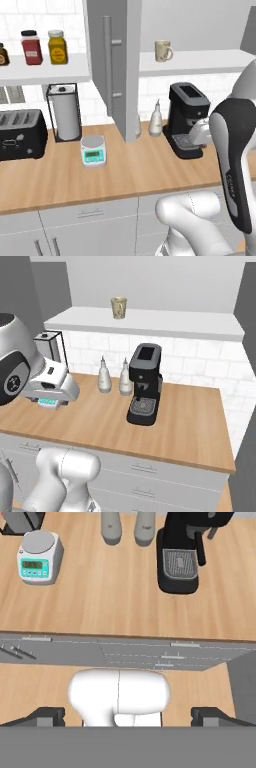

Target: Gather all objects into one cabinet and sort the glasses and bowls to opposite sides.

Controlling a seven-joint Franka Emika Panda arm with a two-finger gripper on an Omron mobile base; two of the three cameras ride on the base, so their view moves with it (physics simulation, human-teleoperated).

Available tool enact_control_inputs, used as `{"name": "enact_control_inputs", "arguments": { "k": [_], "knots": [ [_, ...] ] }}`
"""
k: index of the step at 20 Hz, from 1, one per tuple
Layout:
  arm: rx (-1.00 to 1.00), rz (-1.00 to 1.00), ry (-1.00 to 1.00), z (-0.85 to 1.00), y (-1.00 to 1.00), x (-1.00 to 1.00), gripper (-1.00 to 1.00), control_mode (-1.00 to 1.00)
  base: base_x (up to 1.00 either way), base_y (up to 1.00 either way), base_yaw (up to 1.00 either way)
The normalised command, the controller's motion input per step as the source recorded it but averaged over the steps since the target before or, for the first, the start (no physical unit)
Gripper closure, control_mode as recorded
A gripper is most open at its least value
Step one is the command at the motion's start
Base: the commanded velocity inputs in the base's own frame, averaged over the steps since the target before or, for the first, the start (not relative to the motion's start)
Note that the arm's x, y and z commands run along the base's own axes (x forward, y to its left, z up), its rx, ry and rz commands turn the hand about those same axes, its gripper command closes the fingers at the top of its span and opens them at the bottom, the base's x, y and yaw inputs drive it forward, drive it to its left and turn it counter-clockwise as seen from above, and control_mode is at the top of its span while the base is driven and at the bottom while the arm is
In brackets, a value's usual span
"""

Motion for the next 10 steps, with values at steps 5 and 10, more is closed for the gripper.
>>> {"name": "enact_control_inputs", "arguments": {
  "k": [5, 10],
  "knots": [
    [0.0, 0.0, 0.0, 0.0, 0.0, 0.0, -1.0, 1.0, 0.41, -0.31, -0.18],
    [0.0, 0.0, 0.0, 0.0, 0.0, 0.0, -1.0, 1.0, 0.49, -0.18, -0.17]
  ]
}}
